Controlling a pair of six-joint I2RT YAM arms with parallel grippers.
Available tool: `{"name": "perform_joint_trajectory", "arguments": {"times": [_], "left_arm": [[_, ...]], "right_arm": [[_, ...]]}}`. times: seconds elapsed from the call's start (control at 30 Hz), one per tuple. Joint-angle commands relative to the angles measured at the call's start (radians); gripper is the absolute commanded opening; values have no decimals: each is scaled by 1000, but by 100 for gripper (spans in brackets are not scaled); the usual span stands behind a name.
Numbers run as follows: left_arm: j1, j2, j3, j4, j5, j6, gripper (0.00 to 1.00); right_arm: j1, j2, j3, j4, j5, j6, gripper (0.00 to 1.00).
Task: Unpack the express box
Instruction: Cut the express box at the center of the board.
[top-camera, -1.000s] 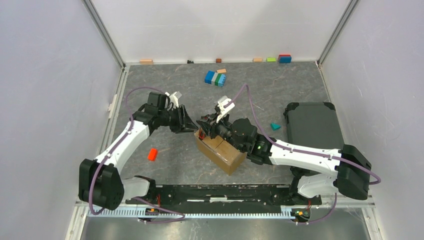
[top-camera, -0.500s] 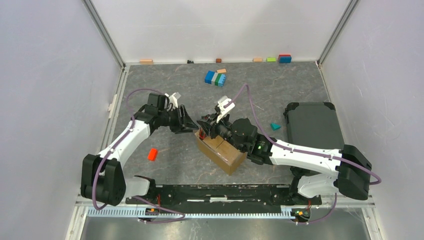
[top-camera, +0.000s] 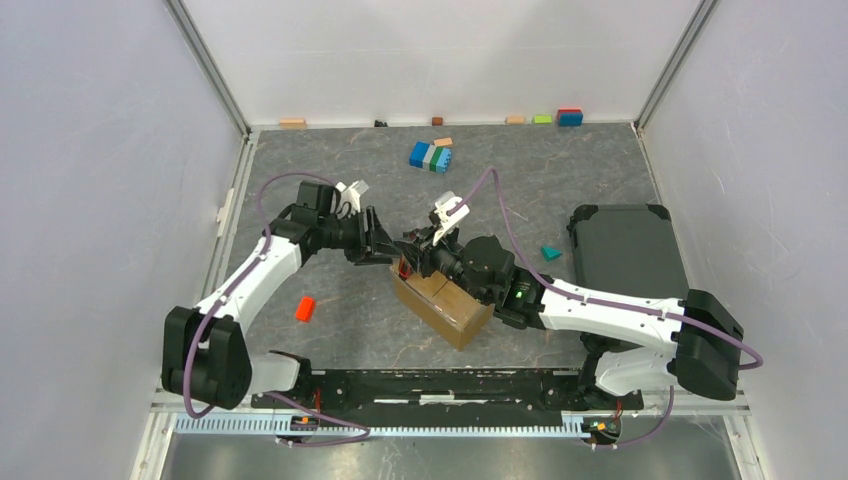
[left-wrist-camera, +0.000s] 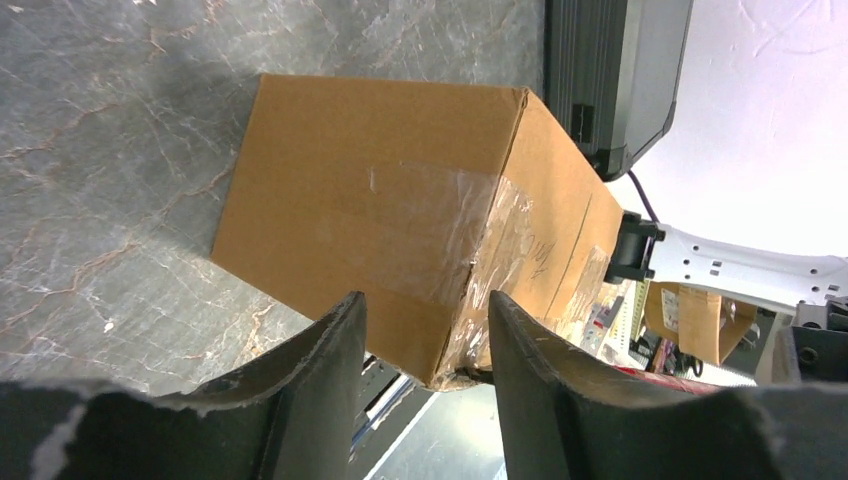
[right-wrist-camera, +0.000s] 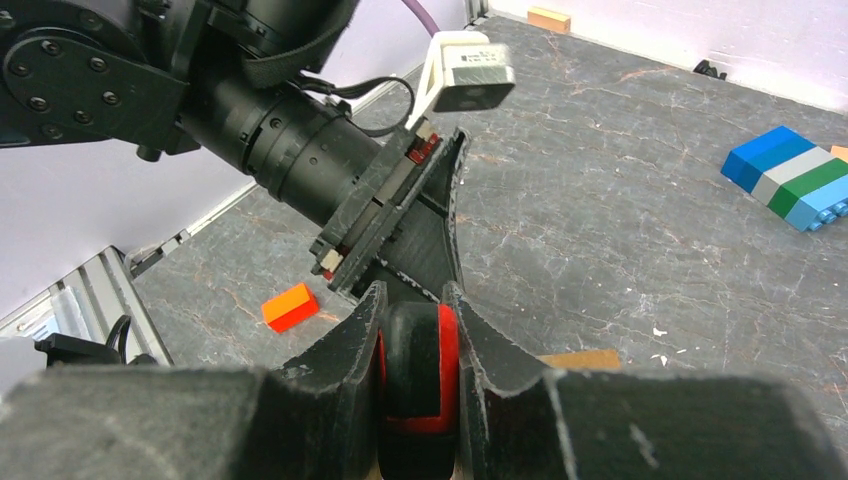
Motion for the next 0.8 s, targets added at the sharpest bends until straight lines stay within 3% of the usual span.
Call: {"name": "perform_joint_trajectory", "arguments": {"times": [0.0,0.07,0.33,0.77], "left_arm": [[-26,37,28,14,48,49,51],[-26,48,22,19,37,52,45],[-24,88,5,51,12,57,36],[-23,148,30,57,-26,89,34]], "right_arm": [[0,-6,26,-62,16,-34,0],[0,-9,31,-74,18,-34,0],[0,-20,58,-147,8,-33,0],[0,-56,77,-282,-15,-35,0]]}}
